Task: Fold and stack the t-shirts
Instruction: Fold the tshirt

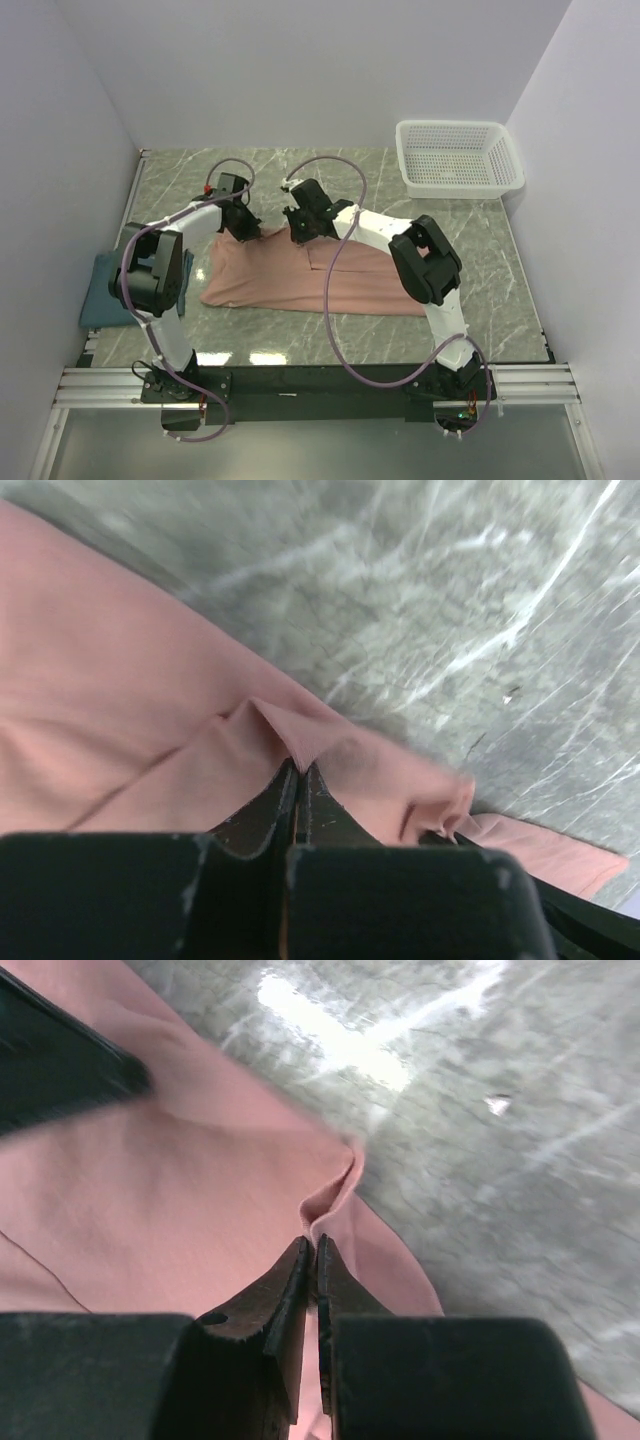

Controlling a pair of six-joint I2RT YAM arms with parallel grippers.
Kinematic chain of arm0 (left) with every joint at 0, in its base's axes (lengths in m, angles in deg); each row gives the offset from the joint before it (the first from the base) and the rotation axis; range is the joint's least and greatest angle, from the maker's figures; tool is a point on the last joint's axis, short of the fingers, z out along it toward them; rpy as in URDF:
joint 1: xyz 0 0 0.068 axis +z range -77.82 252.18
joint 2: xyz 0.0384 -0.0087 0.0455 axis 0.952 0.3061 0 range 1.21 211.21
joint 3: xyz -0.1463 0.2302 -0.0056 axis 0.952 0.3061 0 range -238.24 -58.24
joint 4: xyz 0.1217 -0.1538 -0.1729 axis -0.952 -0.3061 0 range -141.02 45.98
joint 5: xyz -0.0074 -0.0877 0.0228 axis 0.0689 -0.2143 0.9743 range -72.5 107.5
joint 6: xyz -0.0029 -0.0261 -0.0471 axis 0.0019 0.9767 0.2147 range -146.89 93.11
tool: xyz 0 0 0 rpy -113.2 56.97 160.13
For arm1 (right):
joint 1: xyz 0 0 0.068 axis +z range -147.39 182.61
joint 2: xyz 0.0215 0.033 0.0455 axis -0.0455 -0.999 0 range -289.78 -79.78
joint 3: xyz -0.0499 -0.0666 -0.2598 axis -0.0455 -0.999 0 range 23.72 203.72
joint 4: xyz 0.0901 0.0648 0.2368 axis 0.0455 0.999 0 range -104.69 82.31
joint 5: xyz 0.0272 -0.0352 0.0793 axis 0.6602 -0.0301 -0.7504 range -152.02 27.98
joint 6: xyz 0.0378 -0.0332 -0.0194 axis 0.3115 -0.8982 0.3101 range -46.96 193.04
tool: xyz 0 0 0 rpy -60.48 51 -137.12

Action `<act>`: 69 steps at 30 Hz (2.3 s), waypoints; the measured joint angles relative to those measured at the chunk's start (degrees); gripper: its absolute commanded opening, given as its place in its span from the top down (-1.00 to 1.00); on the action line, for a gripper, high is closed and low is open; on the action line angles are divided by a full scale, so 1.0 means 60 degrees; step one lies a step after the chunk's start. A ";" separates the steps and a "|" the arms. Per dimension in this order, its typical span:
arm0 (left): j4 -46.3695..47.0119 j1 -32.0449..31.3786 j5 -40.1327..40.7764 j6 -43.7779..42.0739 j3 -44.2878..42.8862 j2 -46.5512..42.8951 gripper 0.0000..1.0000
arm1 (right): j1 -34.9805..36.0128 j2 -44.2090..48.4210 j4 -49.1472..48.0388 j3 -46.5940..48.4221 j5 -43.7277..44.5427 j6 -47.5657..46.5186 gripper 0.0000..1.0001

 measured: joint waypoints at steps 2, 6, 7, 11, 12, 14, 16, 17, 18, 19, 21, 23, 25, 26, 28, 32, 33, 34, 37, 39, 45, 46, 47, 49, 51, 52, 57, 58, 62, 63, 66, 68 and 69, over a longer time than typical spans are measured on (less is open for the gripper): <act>-0.0095 0.0229 -0.0015 -0.0215 0.0000 -0.0204 0.99 | 0.0047 0.0131 0.0204 0.0000 0.0149 -0.0157 0.92; -0.0353 0.0648 -0.0193 -0.0583 -0.0011 -0.0437 0.99 | 0.0127 0.0346 0.0557 0.0000 0.0415 -0.0499 0.91; -0.0444 0.0736 -0.0288 -0.0652 -0.0011 -0.0474 0.99 | 0.0171 0.0393 0.0634 0.0000 0.0474 -0.0597 0.91; -0.0780 0.1038 -0.0627 -0.0984 -0.0011 -0.0590 0.99 | 0.0455 0.0521 0.0896 0.0004 0.0637 -0.0929 0.90; -0.0896 0.1104 -0.0729 -0.1100 -0.0011 -0.0630 0.99 | 0.0543 0.0543 0.0976 0.0004 0.0663 -0.1002 0.90; -0.1082 0.1202 -0.0867 -0.1290 -0.0018 -0.0696 0.99 | 0.0692 0.0590 0.1093 0.0004 0.0820 -0.1111 0.89; -0.1264 0.1286 -0.1020 -0.1468 -0.0080 -0.0714 0.99 | 0.0845 0.0652 0.1180 0.0004 0.0965 -0.1177 0.89; -0.1319 0.1315 -0.1100 -0.1555 -0.0120 -0.0714 0.99 | 0.0922 0.0696 0.1220 0.0004 0.1075 -0.1209 0.89; -0.1402 0.1344 -0.1184 -0.1625 -0.0175 -0.0714 0.99 | 0.0994 0.0743 0.1249 0.0004 0.1202 -0.1242 0.89; -0.1486 0.1355 -0.1260 -0.1698 -0.0233 -0.0714 0.99 | 0.1045 0.0787 0.1275 0.0004 0.1319 -0.1275 0.89; -0.1563 0.1362 -0.1373 -0.1785 -0.0346 -0.0714 0.99 | 0.1158 0.0889 0.1308 0.0004 0.1705 -0.1322 0.89; -0.1636 0.1362 -0.1450 -0.1840 -0.0466 -0.0714 0.99 | 0.1268 0.0998 0.1351 0.0004 0.2138 -0.1377 0.89; -0.1716 0.1362 -0.1523 -0.1869 -0.0594 -0.0714 0.99 | 0.1348 0.1104 0.1377 0.0004 0.2514 -0.1443 0.88; -0.1727 0.1362 -0.1537 -0.1872 -0.0634 -0.0714 0.99 | 0.1410 0.1166 0.1392 0.0004 0.2688 -0.1486 0.88; -0.1767 0.1362 -0.1566 -0.1872 -0.0696 -0.0714 0.96 | 0.1523 0.1300 0.1428 0.0004 0.2998 -0.1588 0.87; -0.2014 0.1362 -0.1603 -0.1869 -0.0707 -0.0714 0.96 | 0.1829 0.1443 0.1515 0.0004 0.3435 -0.1829 0.85; -0.2069 0.1362 -0.1617 -0.1869 -0.0707 -0.0714 0.96 | 0.1931 0.1443 0.1545 0.0004 0.3563 -0.1887 0.85; -0.2135 0.1362 -0.1625 -0.1865 -0.0707 -0.0729 0.96 | 0.2047 0.1443 0.1599 0.0000 0.3687 -0.1953 0.84; -0.2226 0.1362 -0.1621 -0.1876 -0.0667 -0.0863 0.96 | 0.2408 0.1443 0.1741 -0.0015 0.4036 -0.2135 0.83; -0.2222 0.1366 -0.1606 -0.1894 -0.0514 -0.1075 0.97 | 0.2656 0.1443 0.1778 -0.0055 0.4218 -0.2244 0.83; -0.2320 0.1428 -0.1541 -0.1945 0.0095 -0.1592 0.98 | 0.3169 0.1439 0.1796 -0.0372 0.4390 -0.2342 0.82; -0.2335 0.1435 -0.1519 -0.1953 0.0186 -0.1621 0.98 | 0.3217 0.1439 0.1785 -0.0430 0.4393 -0.2350 0.81; -0.2353 0.1446 -0.1508 -0.1963 0.0299 -0.1643 0.98 | 0.3253 0.1439 0.1774 -0.0499 0.4393 -0.2353 0.81; -0.2368 0.1450 -0.1479 -0.1967 0.0488 -0.1647 0.98 | 0.3326 0.1424 0.1770 -0.0616 0.4390 -0.2371 0.79; -0.2412 0.1450 -0.1428 -0.1967 0.0681 -0.1647 0.98 | 0.3377 0.1410 0.1763 -0.0729 0.4368 -0.2371 0.75; -0.2433 0.1450 -0.1406 -0.1967 0.0761 -0.1654 0.98 | 0.3406 0.1402 0.1752 -0.0794 0.4342 -0.2371 0.74; -0.2521 0.1453 -0.1184 -0.1963 0.1249 -0.1851 0.93 | 0.3435 0.1355 0.1785 -0.0976 0.4102 -0.2317 0.50; -0.2550 0.1457 -0.1111 -0.1963 0.1326 -0.1909 0.89 | 0.3439 0.1355 0.1800 -0.1020 0.4022 -0.2299 0.47; -0.2579 0.1472 -0.0951 -0.1963 0.1523 -0.2120 0.74 | 0.3442 0.1359 0.1982 -0.1158 0.3650 -0.2244 0.37; -0.2579 0.1472 -0.0914 -0.1960 0.1570 -0.2204 0.71 | 0.3442 0.1373 0.1993 -0.1198 0.3563 -0.2226 0.36; -0.2575 0.1472 -0.0834 -0.1960 0.1738 -0.2495 0.49 | 0.3439 0.1545 0.2076 -0.1406 0.3206 -0.2149 0.30; -0.2616 0.1479 -0.0776 -0.1982 0.1847 -0.2707 0.29 | 0.3439 0.1708 0.2226 -0.1504 0.2911 -0.2106 0.29; -0.2645 0.1479 -0.0754 -0.1985 0.1891 -0.2820 0.21 | 0.3439 0.1821 0.2291 -0.1541 0.2750 -0.2080 0.28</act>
